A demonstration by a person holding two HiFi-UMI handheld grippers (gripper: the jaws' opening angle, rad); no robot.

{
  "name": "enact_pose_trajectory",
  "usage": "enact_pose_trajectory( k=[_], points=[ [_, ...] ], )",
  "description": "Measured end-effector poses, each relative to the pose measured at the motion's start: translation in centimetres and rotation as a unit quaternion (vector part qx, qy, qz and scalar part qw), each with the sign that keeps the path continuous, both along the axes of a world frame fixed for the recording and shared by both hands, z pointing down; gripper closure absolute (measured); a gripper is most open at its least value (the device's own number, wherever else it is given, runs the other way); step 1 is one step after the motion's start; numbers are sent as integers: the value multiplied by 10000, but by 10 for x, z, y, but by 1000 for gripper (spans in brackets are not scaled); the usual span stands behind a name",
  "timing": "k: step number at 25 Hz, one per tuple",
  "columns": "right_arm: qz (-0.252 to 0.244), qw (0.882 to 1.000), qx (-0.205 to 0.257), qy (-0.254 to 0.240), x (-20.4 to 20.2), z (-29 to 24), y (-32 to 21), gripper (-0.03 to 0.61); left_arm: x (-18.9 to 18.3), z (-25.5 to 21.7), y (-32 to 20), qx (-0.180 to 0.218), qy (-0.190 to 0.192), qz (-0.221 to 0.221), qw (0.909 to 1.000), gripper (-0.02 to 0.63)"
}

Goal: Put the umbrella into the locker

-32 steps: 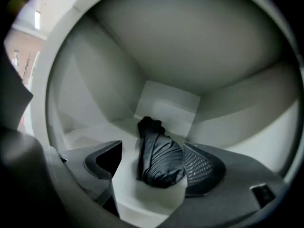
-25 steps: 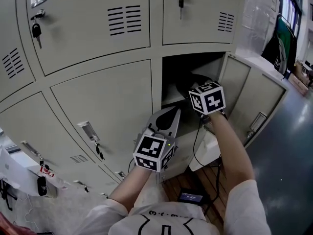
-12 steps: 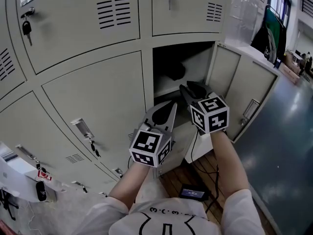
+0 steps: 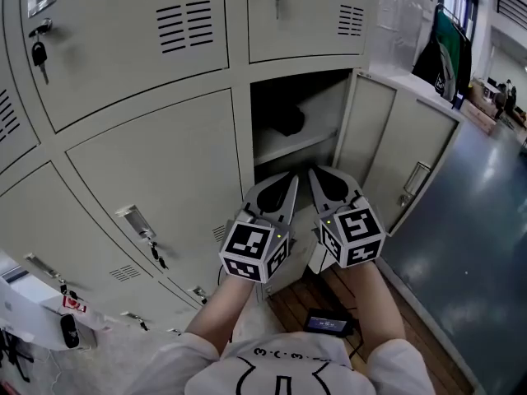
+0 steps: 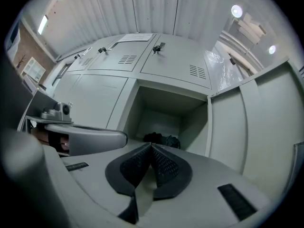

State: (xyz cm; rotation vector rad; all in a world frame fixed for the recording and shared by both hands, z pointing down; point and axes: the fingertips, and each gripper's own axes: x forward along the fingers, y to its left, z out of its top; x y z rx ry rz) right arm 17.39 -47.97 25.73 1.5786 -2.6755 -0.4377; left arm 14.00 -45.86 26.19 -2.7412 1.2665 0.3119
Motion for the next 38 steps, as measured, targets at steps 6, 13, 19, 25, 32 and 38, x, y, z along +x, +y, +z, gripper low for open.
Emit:
enact_pose_trajectory(
  k=[6, 13, 19, 25, 32, 38],
  points=[
    [298, 9994, 180, -20, 3, 3, 15, 588, -3, 4, -1, -67, 95, -21, 9999, 609],
    [250, 9991, 299, -187, 5, 9, 29, 589, -6, 8, -1, -99, 151, -70, 9998, 609],
    [209, 9994, 208, -184, 0, 18, 30, 591, -1, 14, 2, -125, 107, -11, 9999, 609],
    [182, 9996, 124, -168, -2, 20, 31, 589, 3, 15, 5, -123, 91, 28, 9999, 611],
    [108, 9994, -38, -324, 1, 23, 32, 589, 7, 14, 8, -104, 58, 66, 9999, 609],
    [10, 9987, -135, -490, 5, 22, 34, 589, 13, 13, 12, -70, 21, 121, 9999, 609]
  ],
)
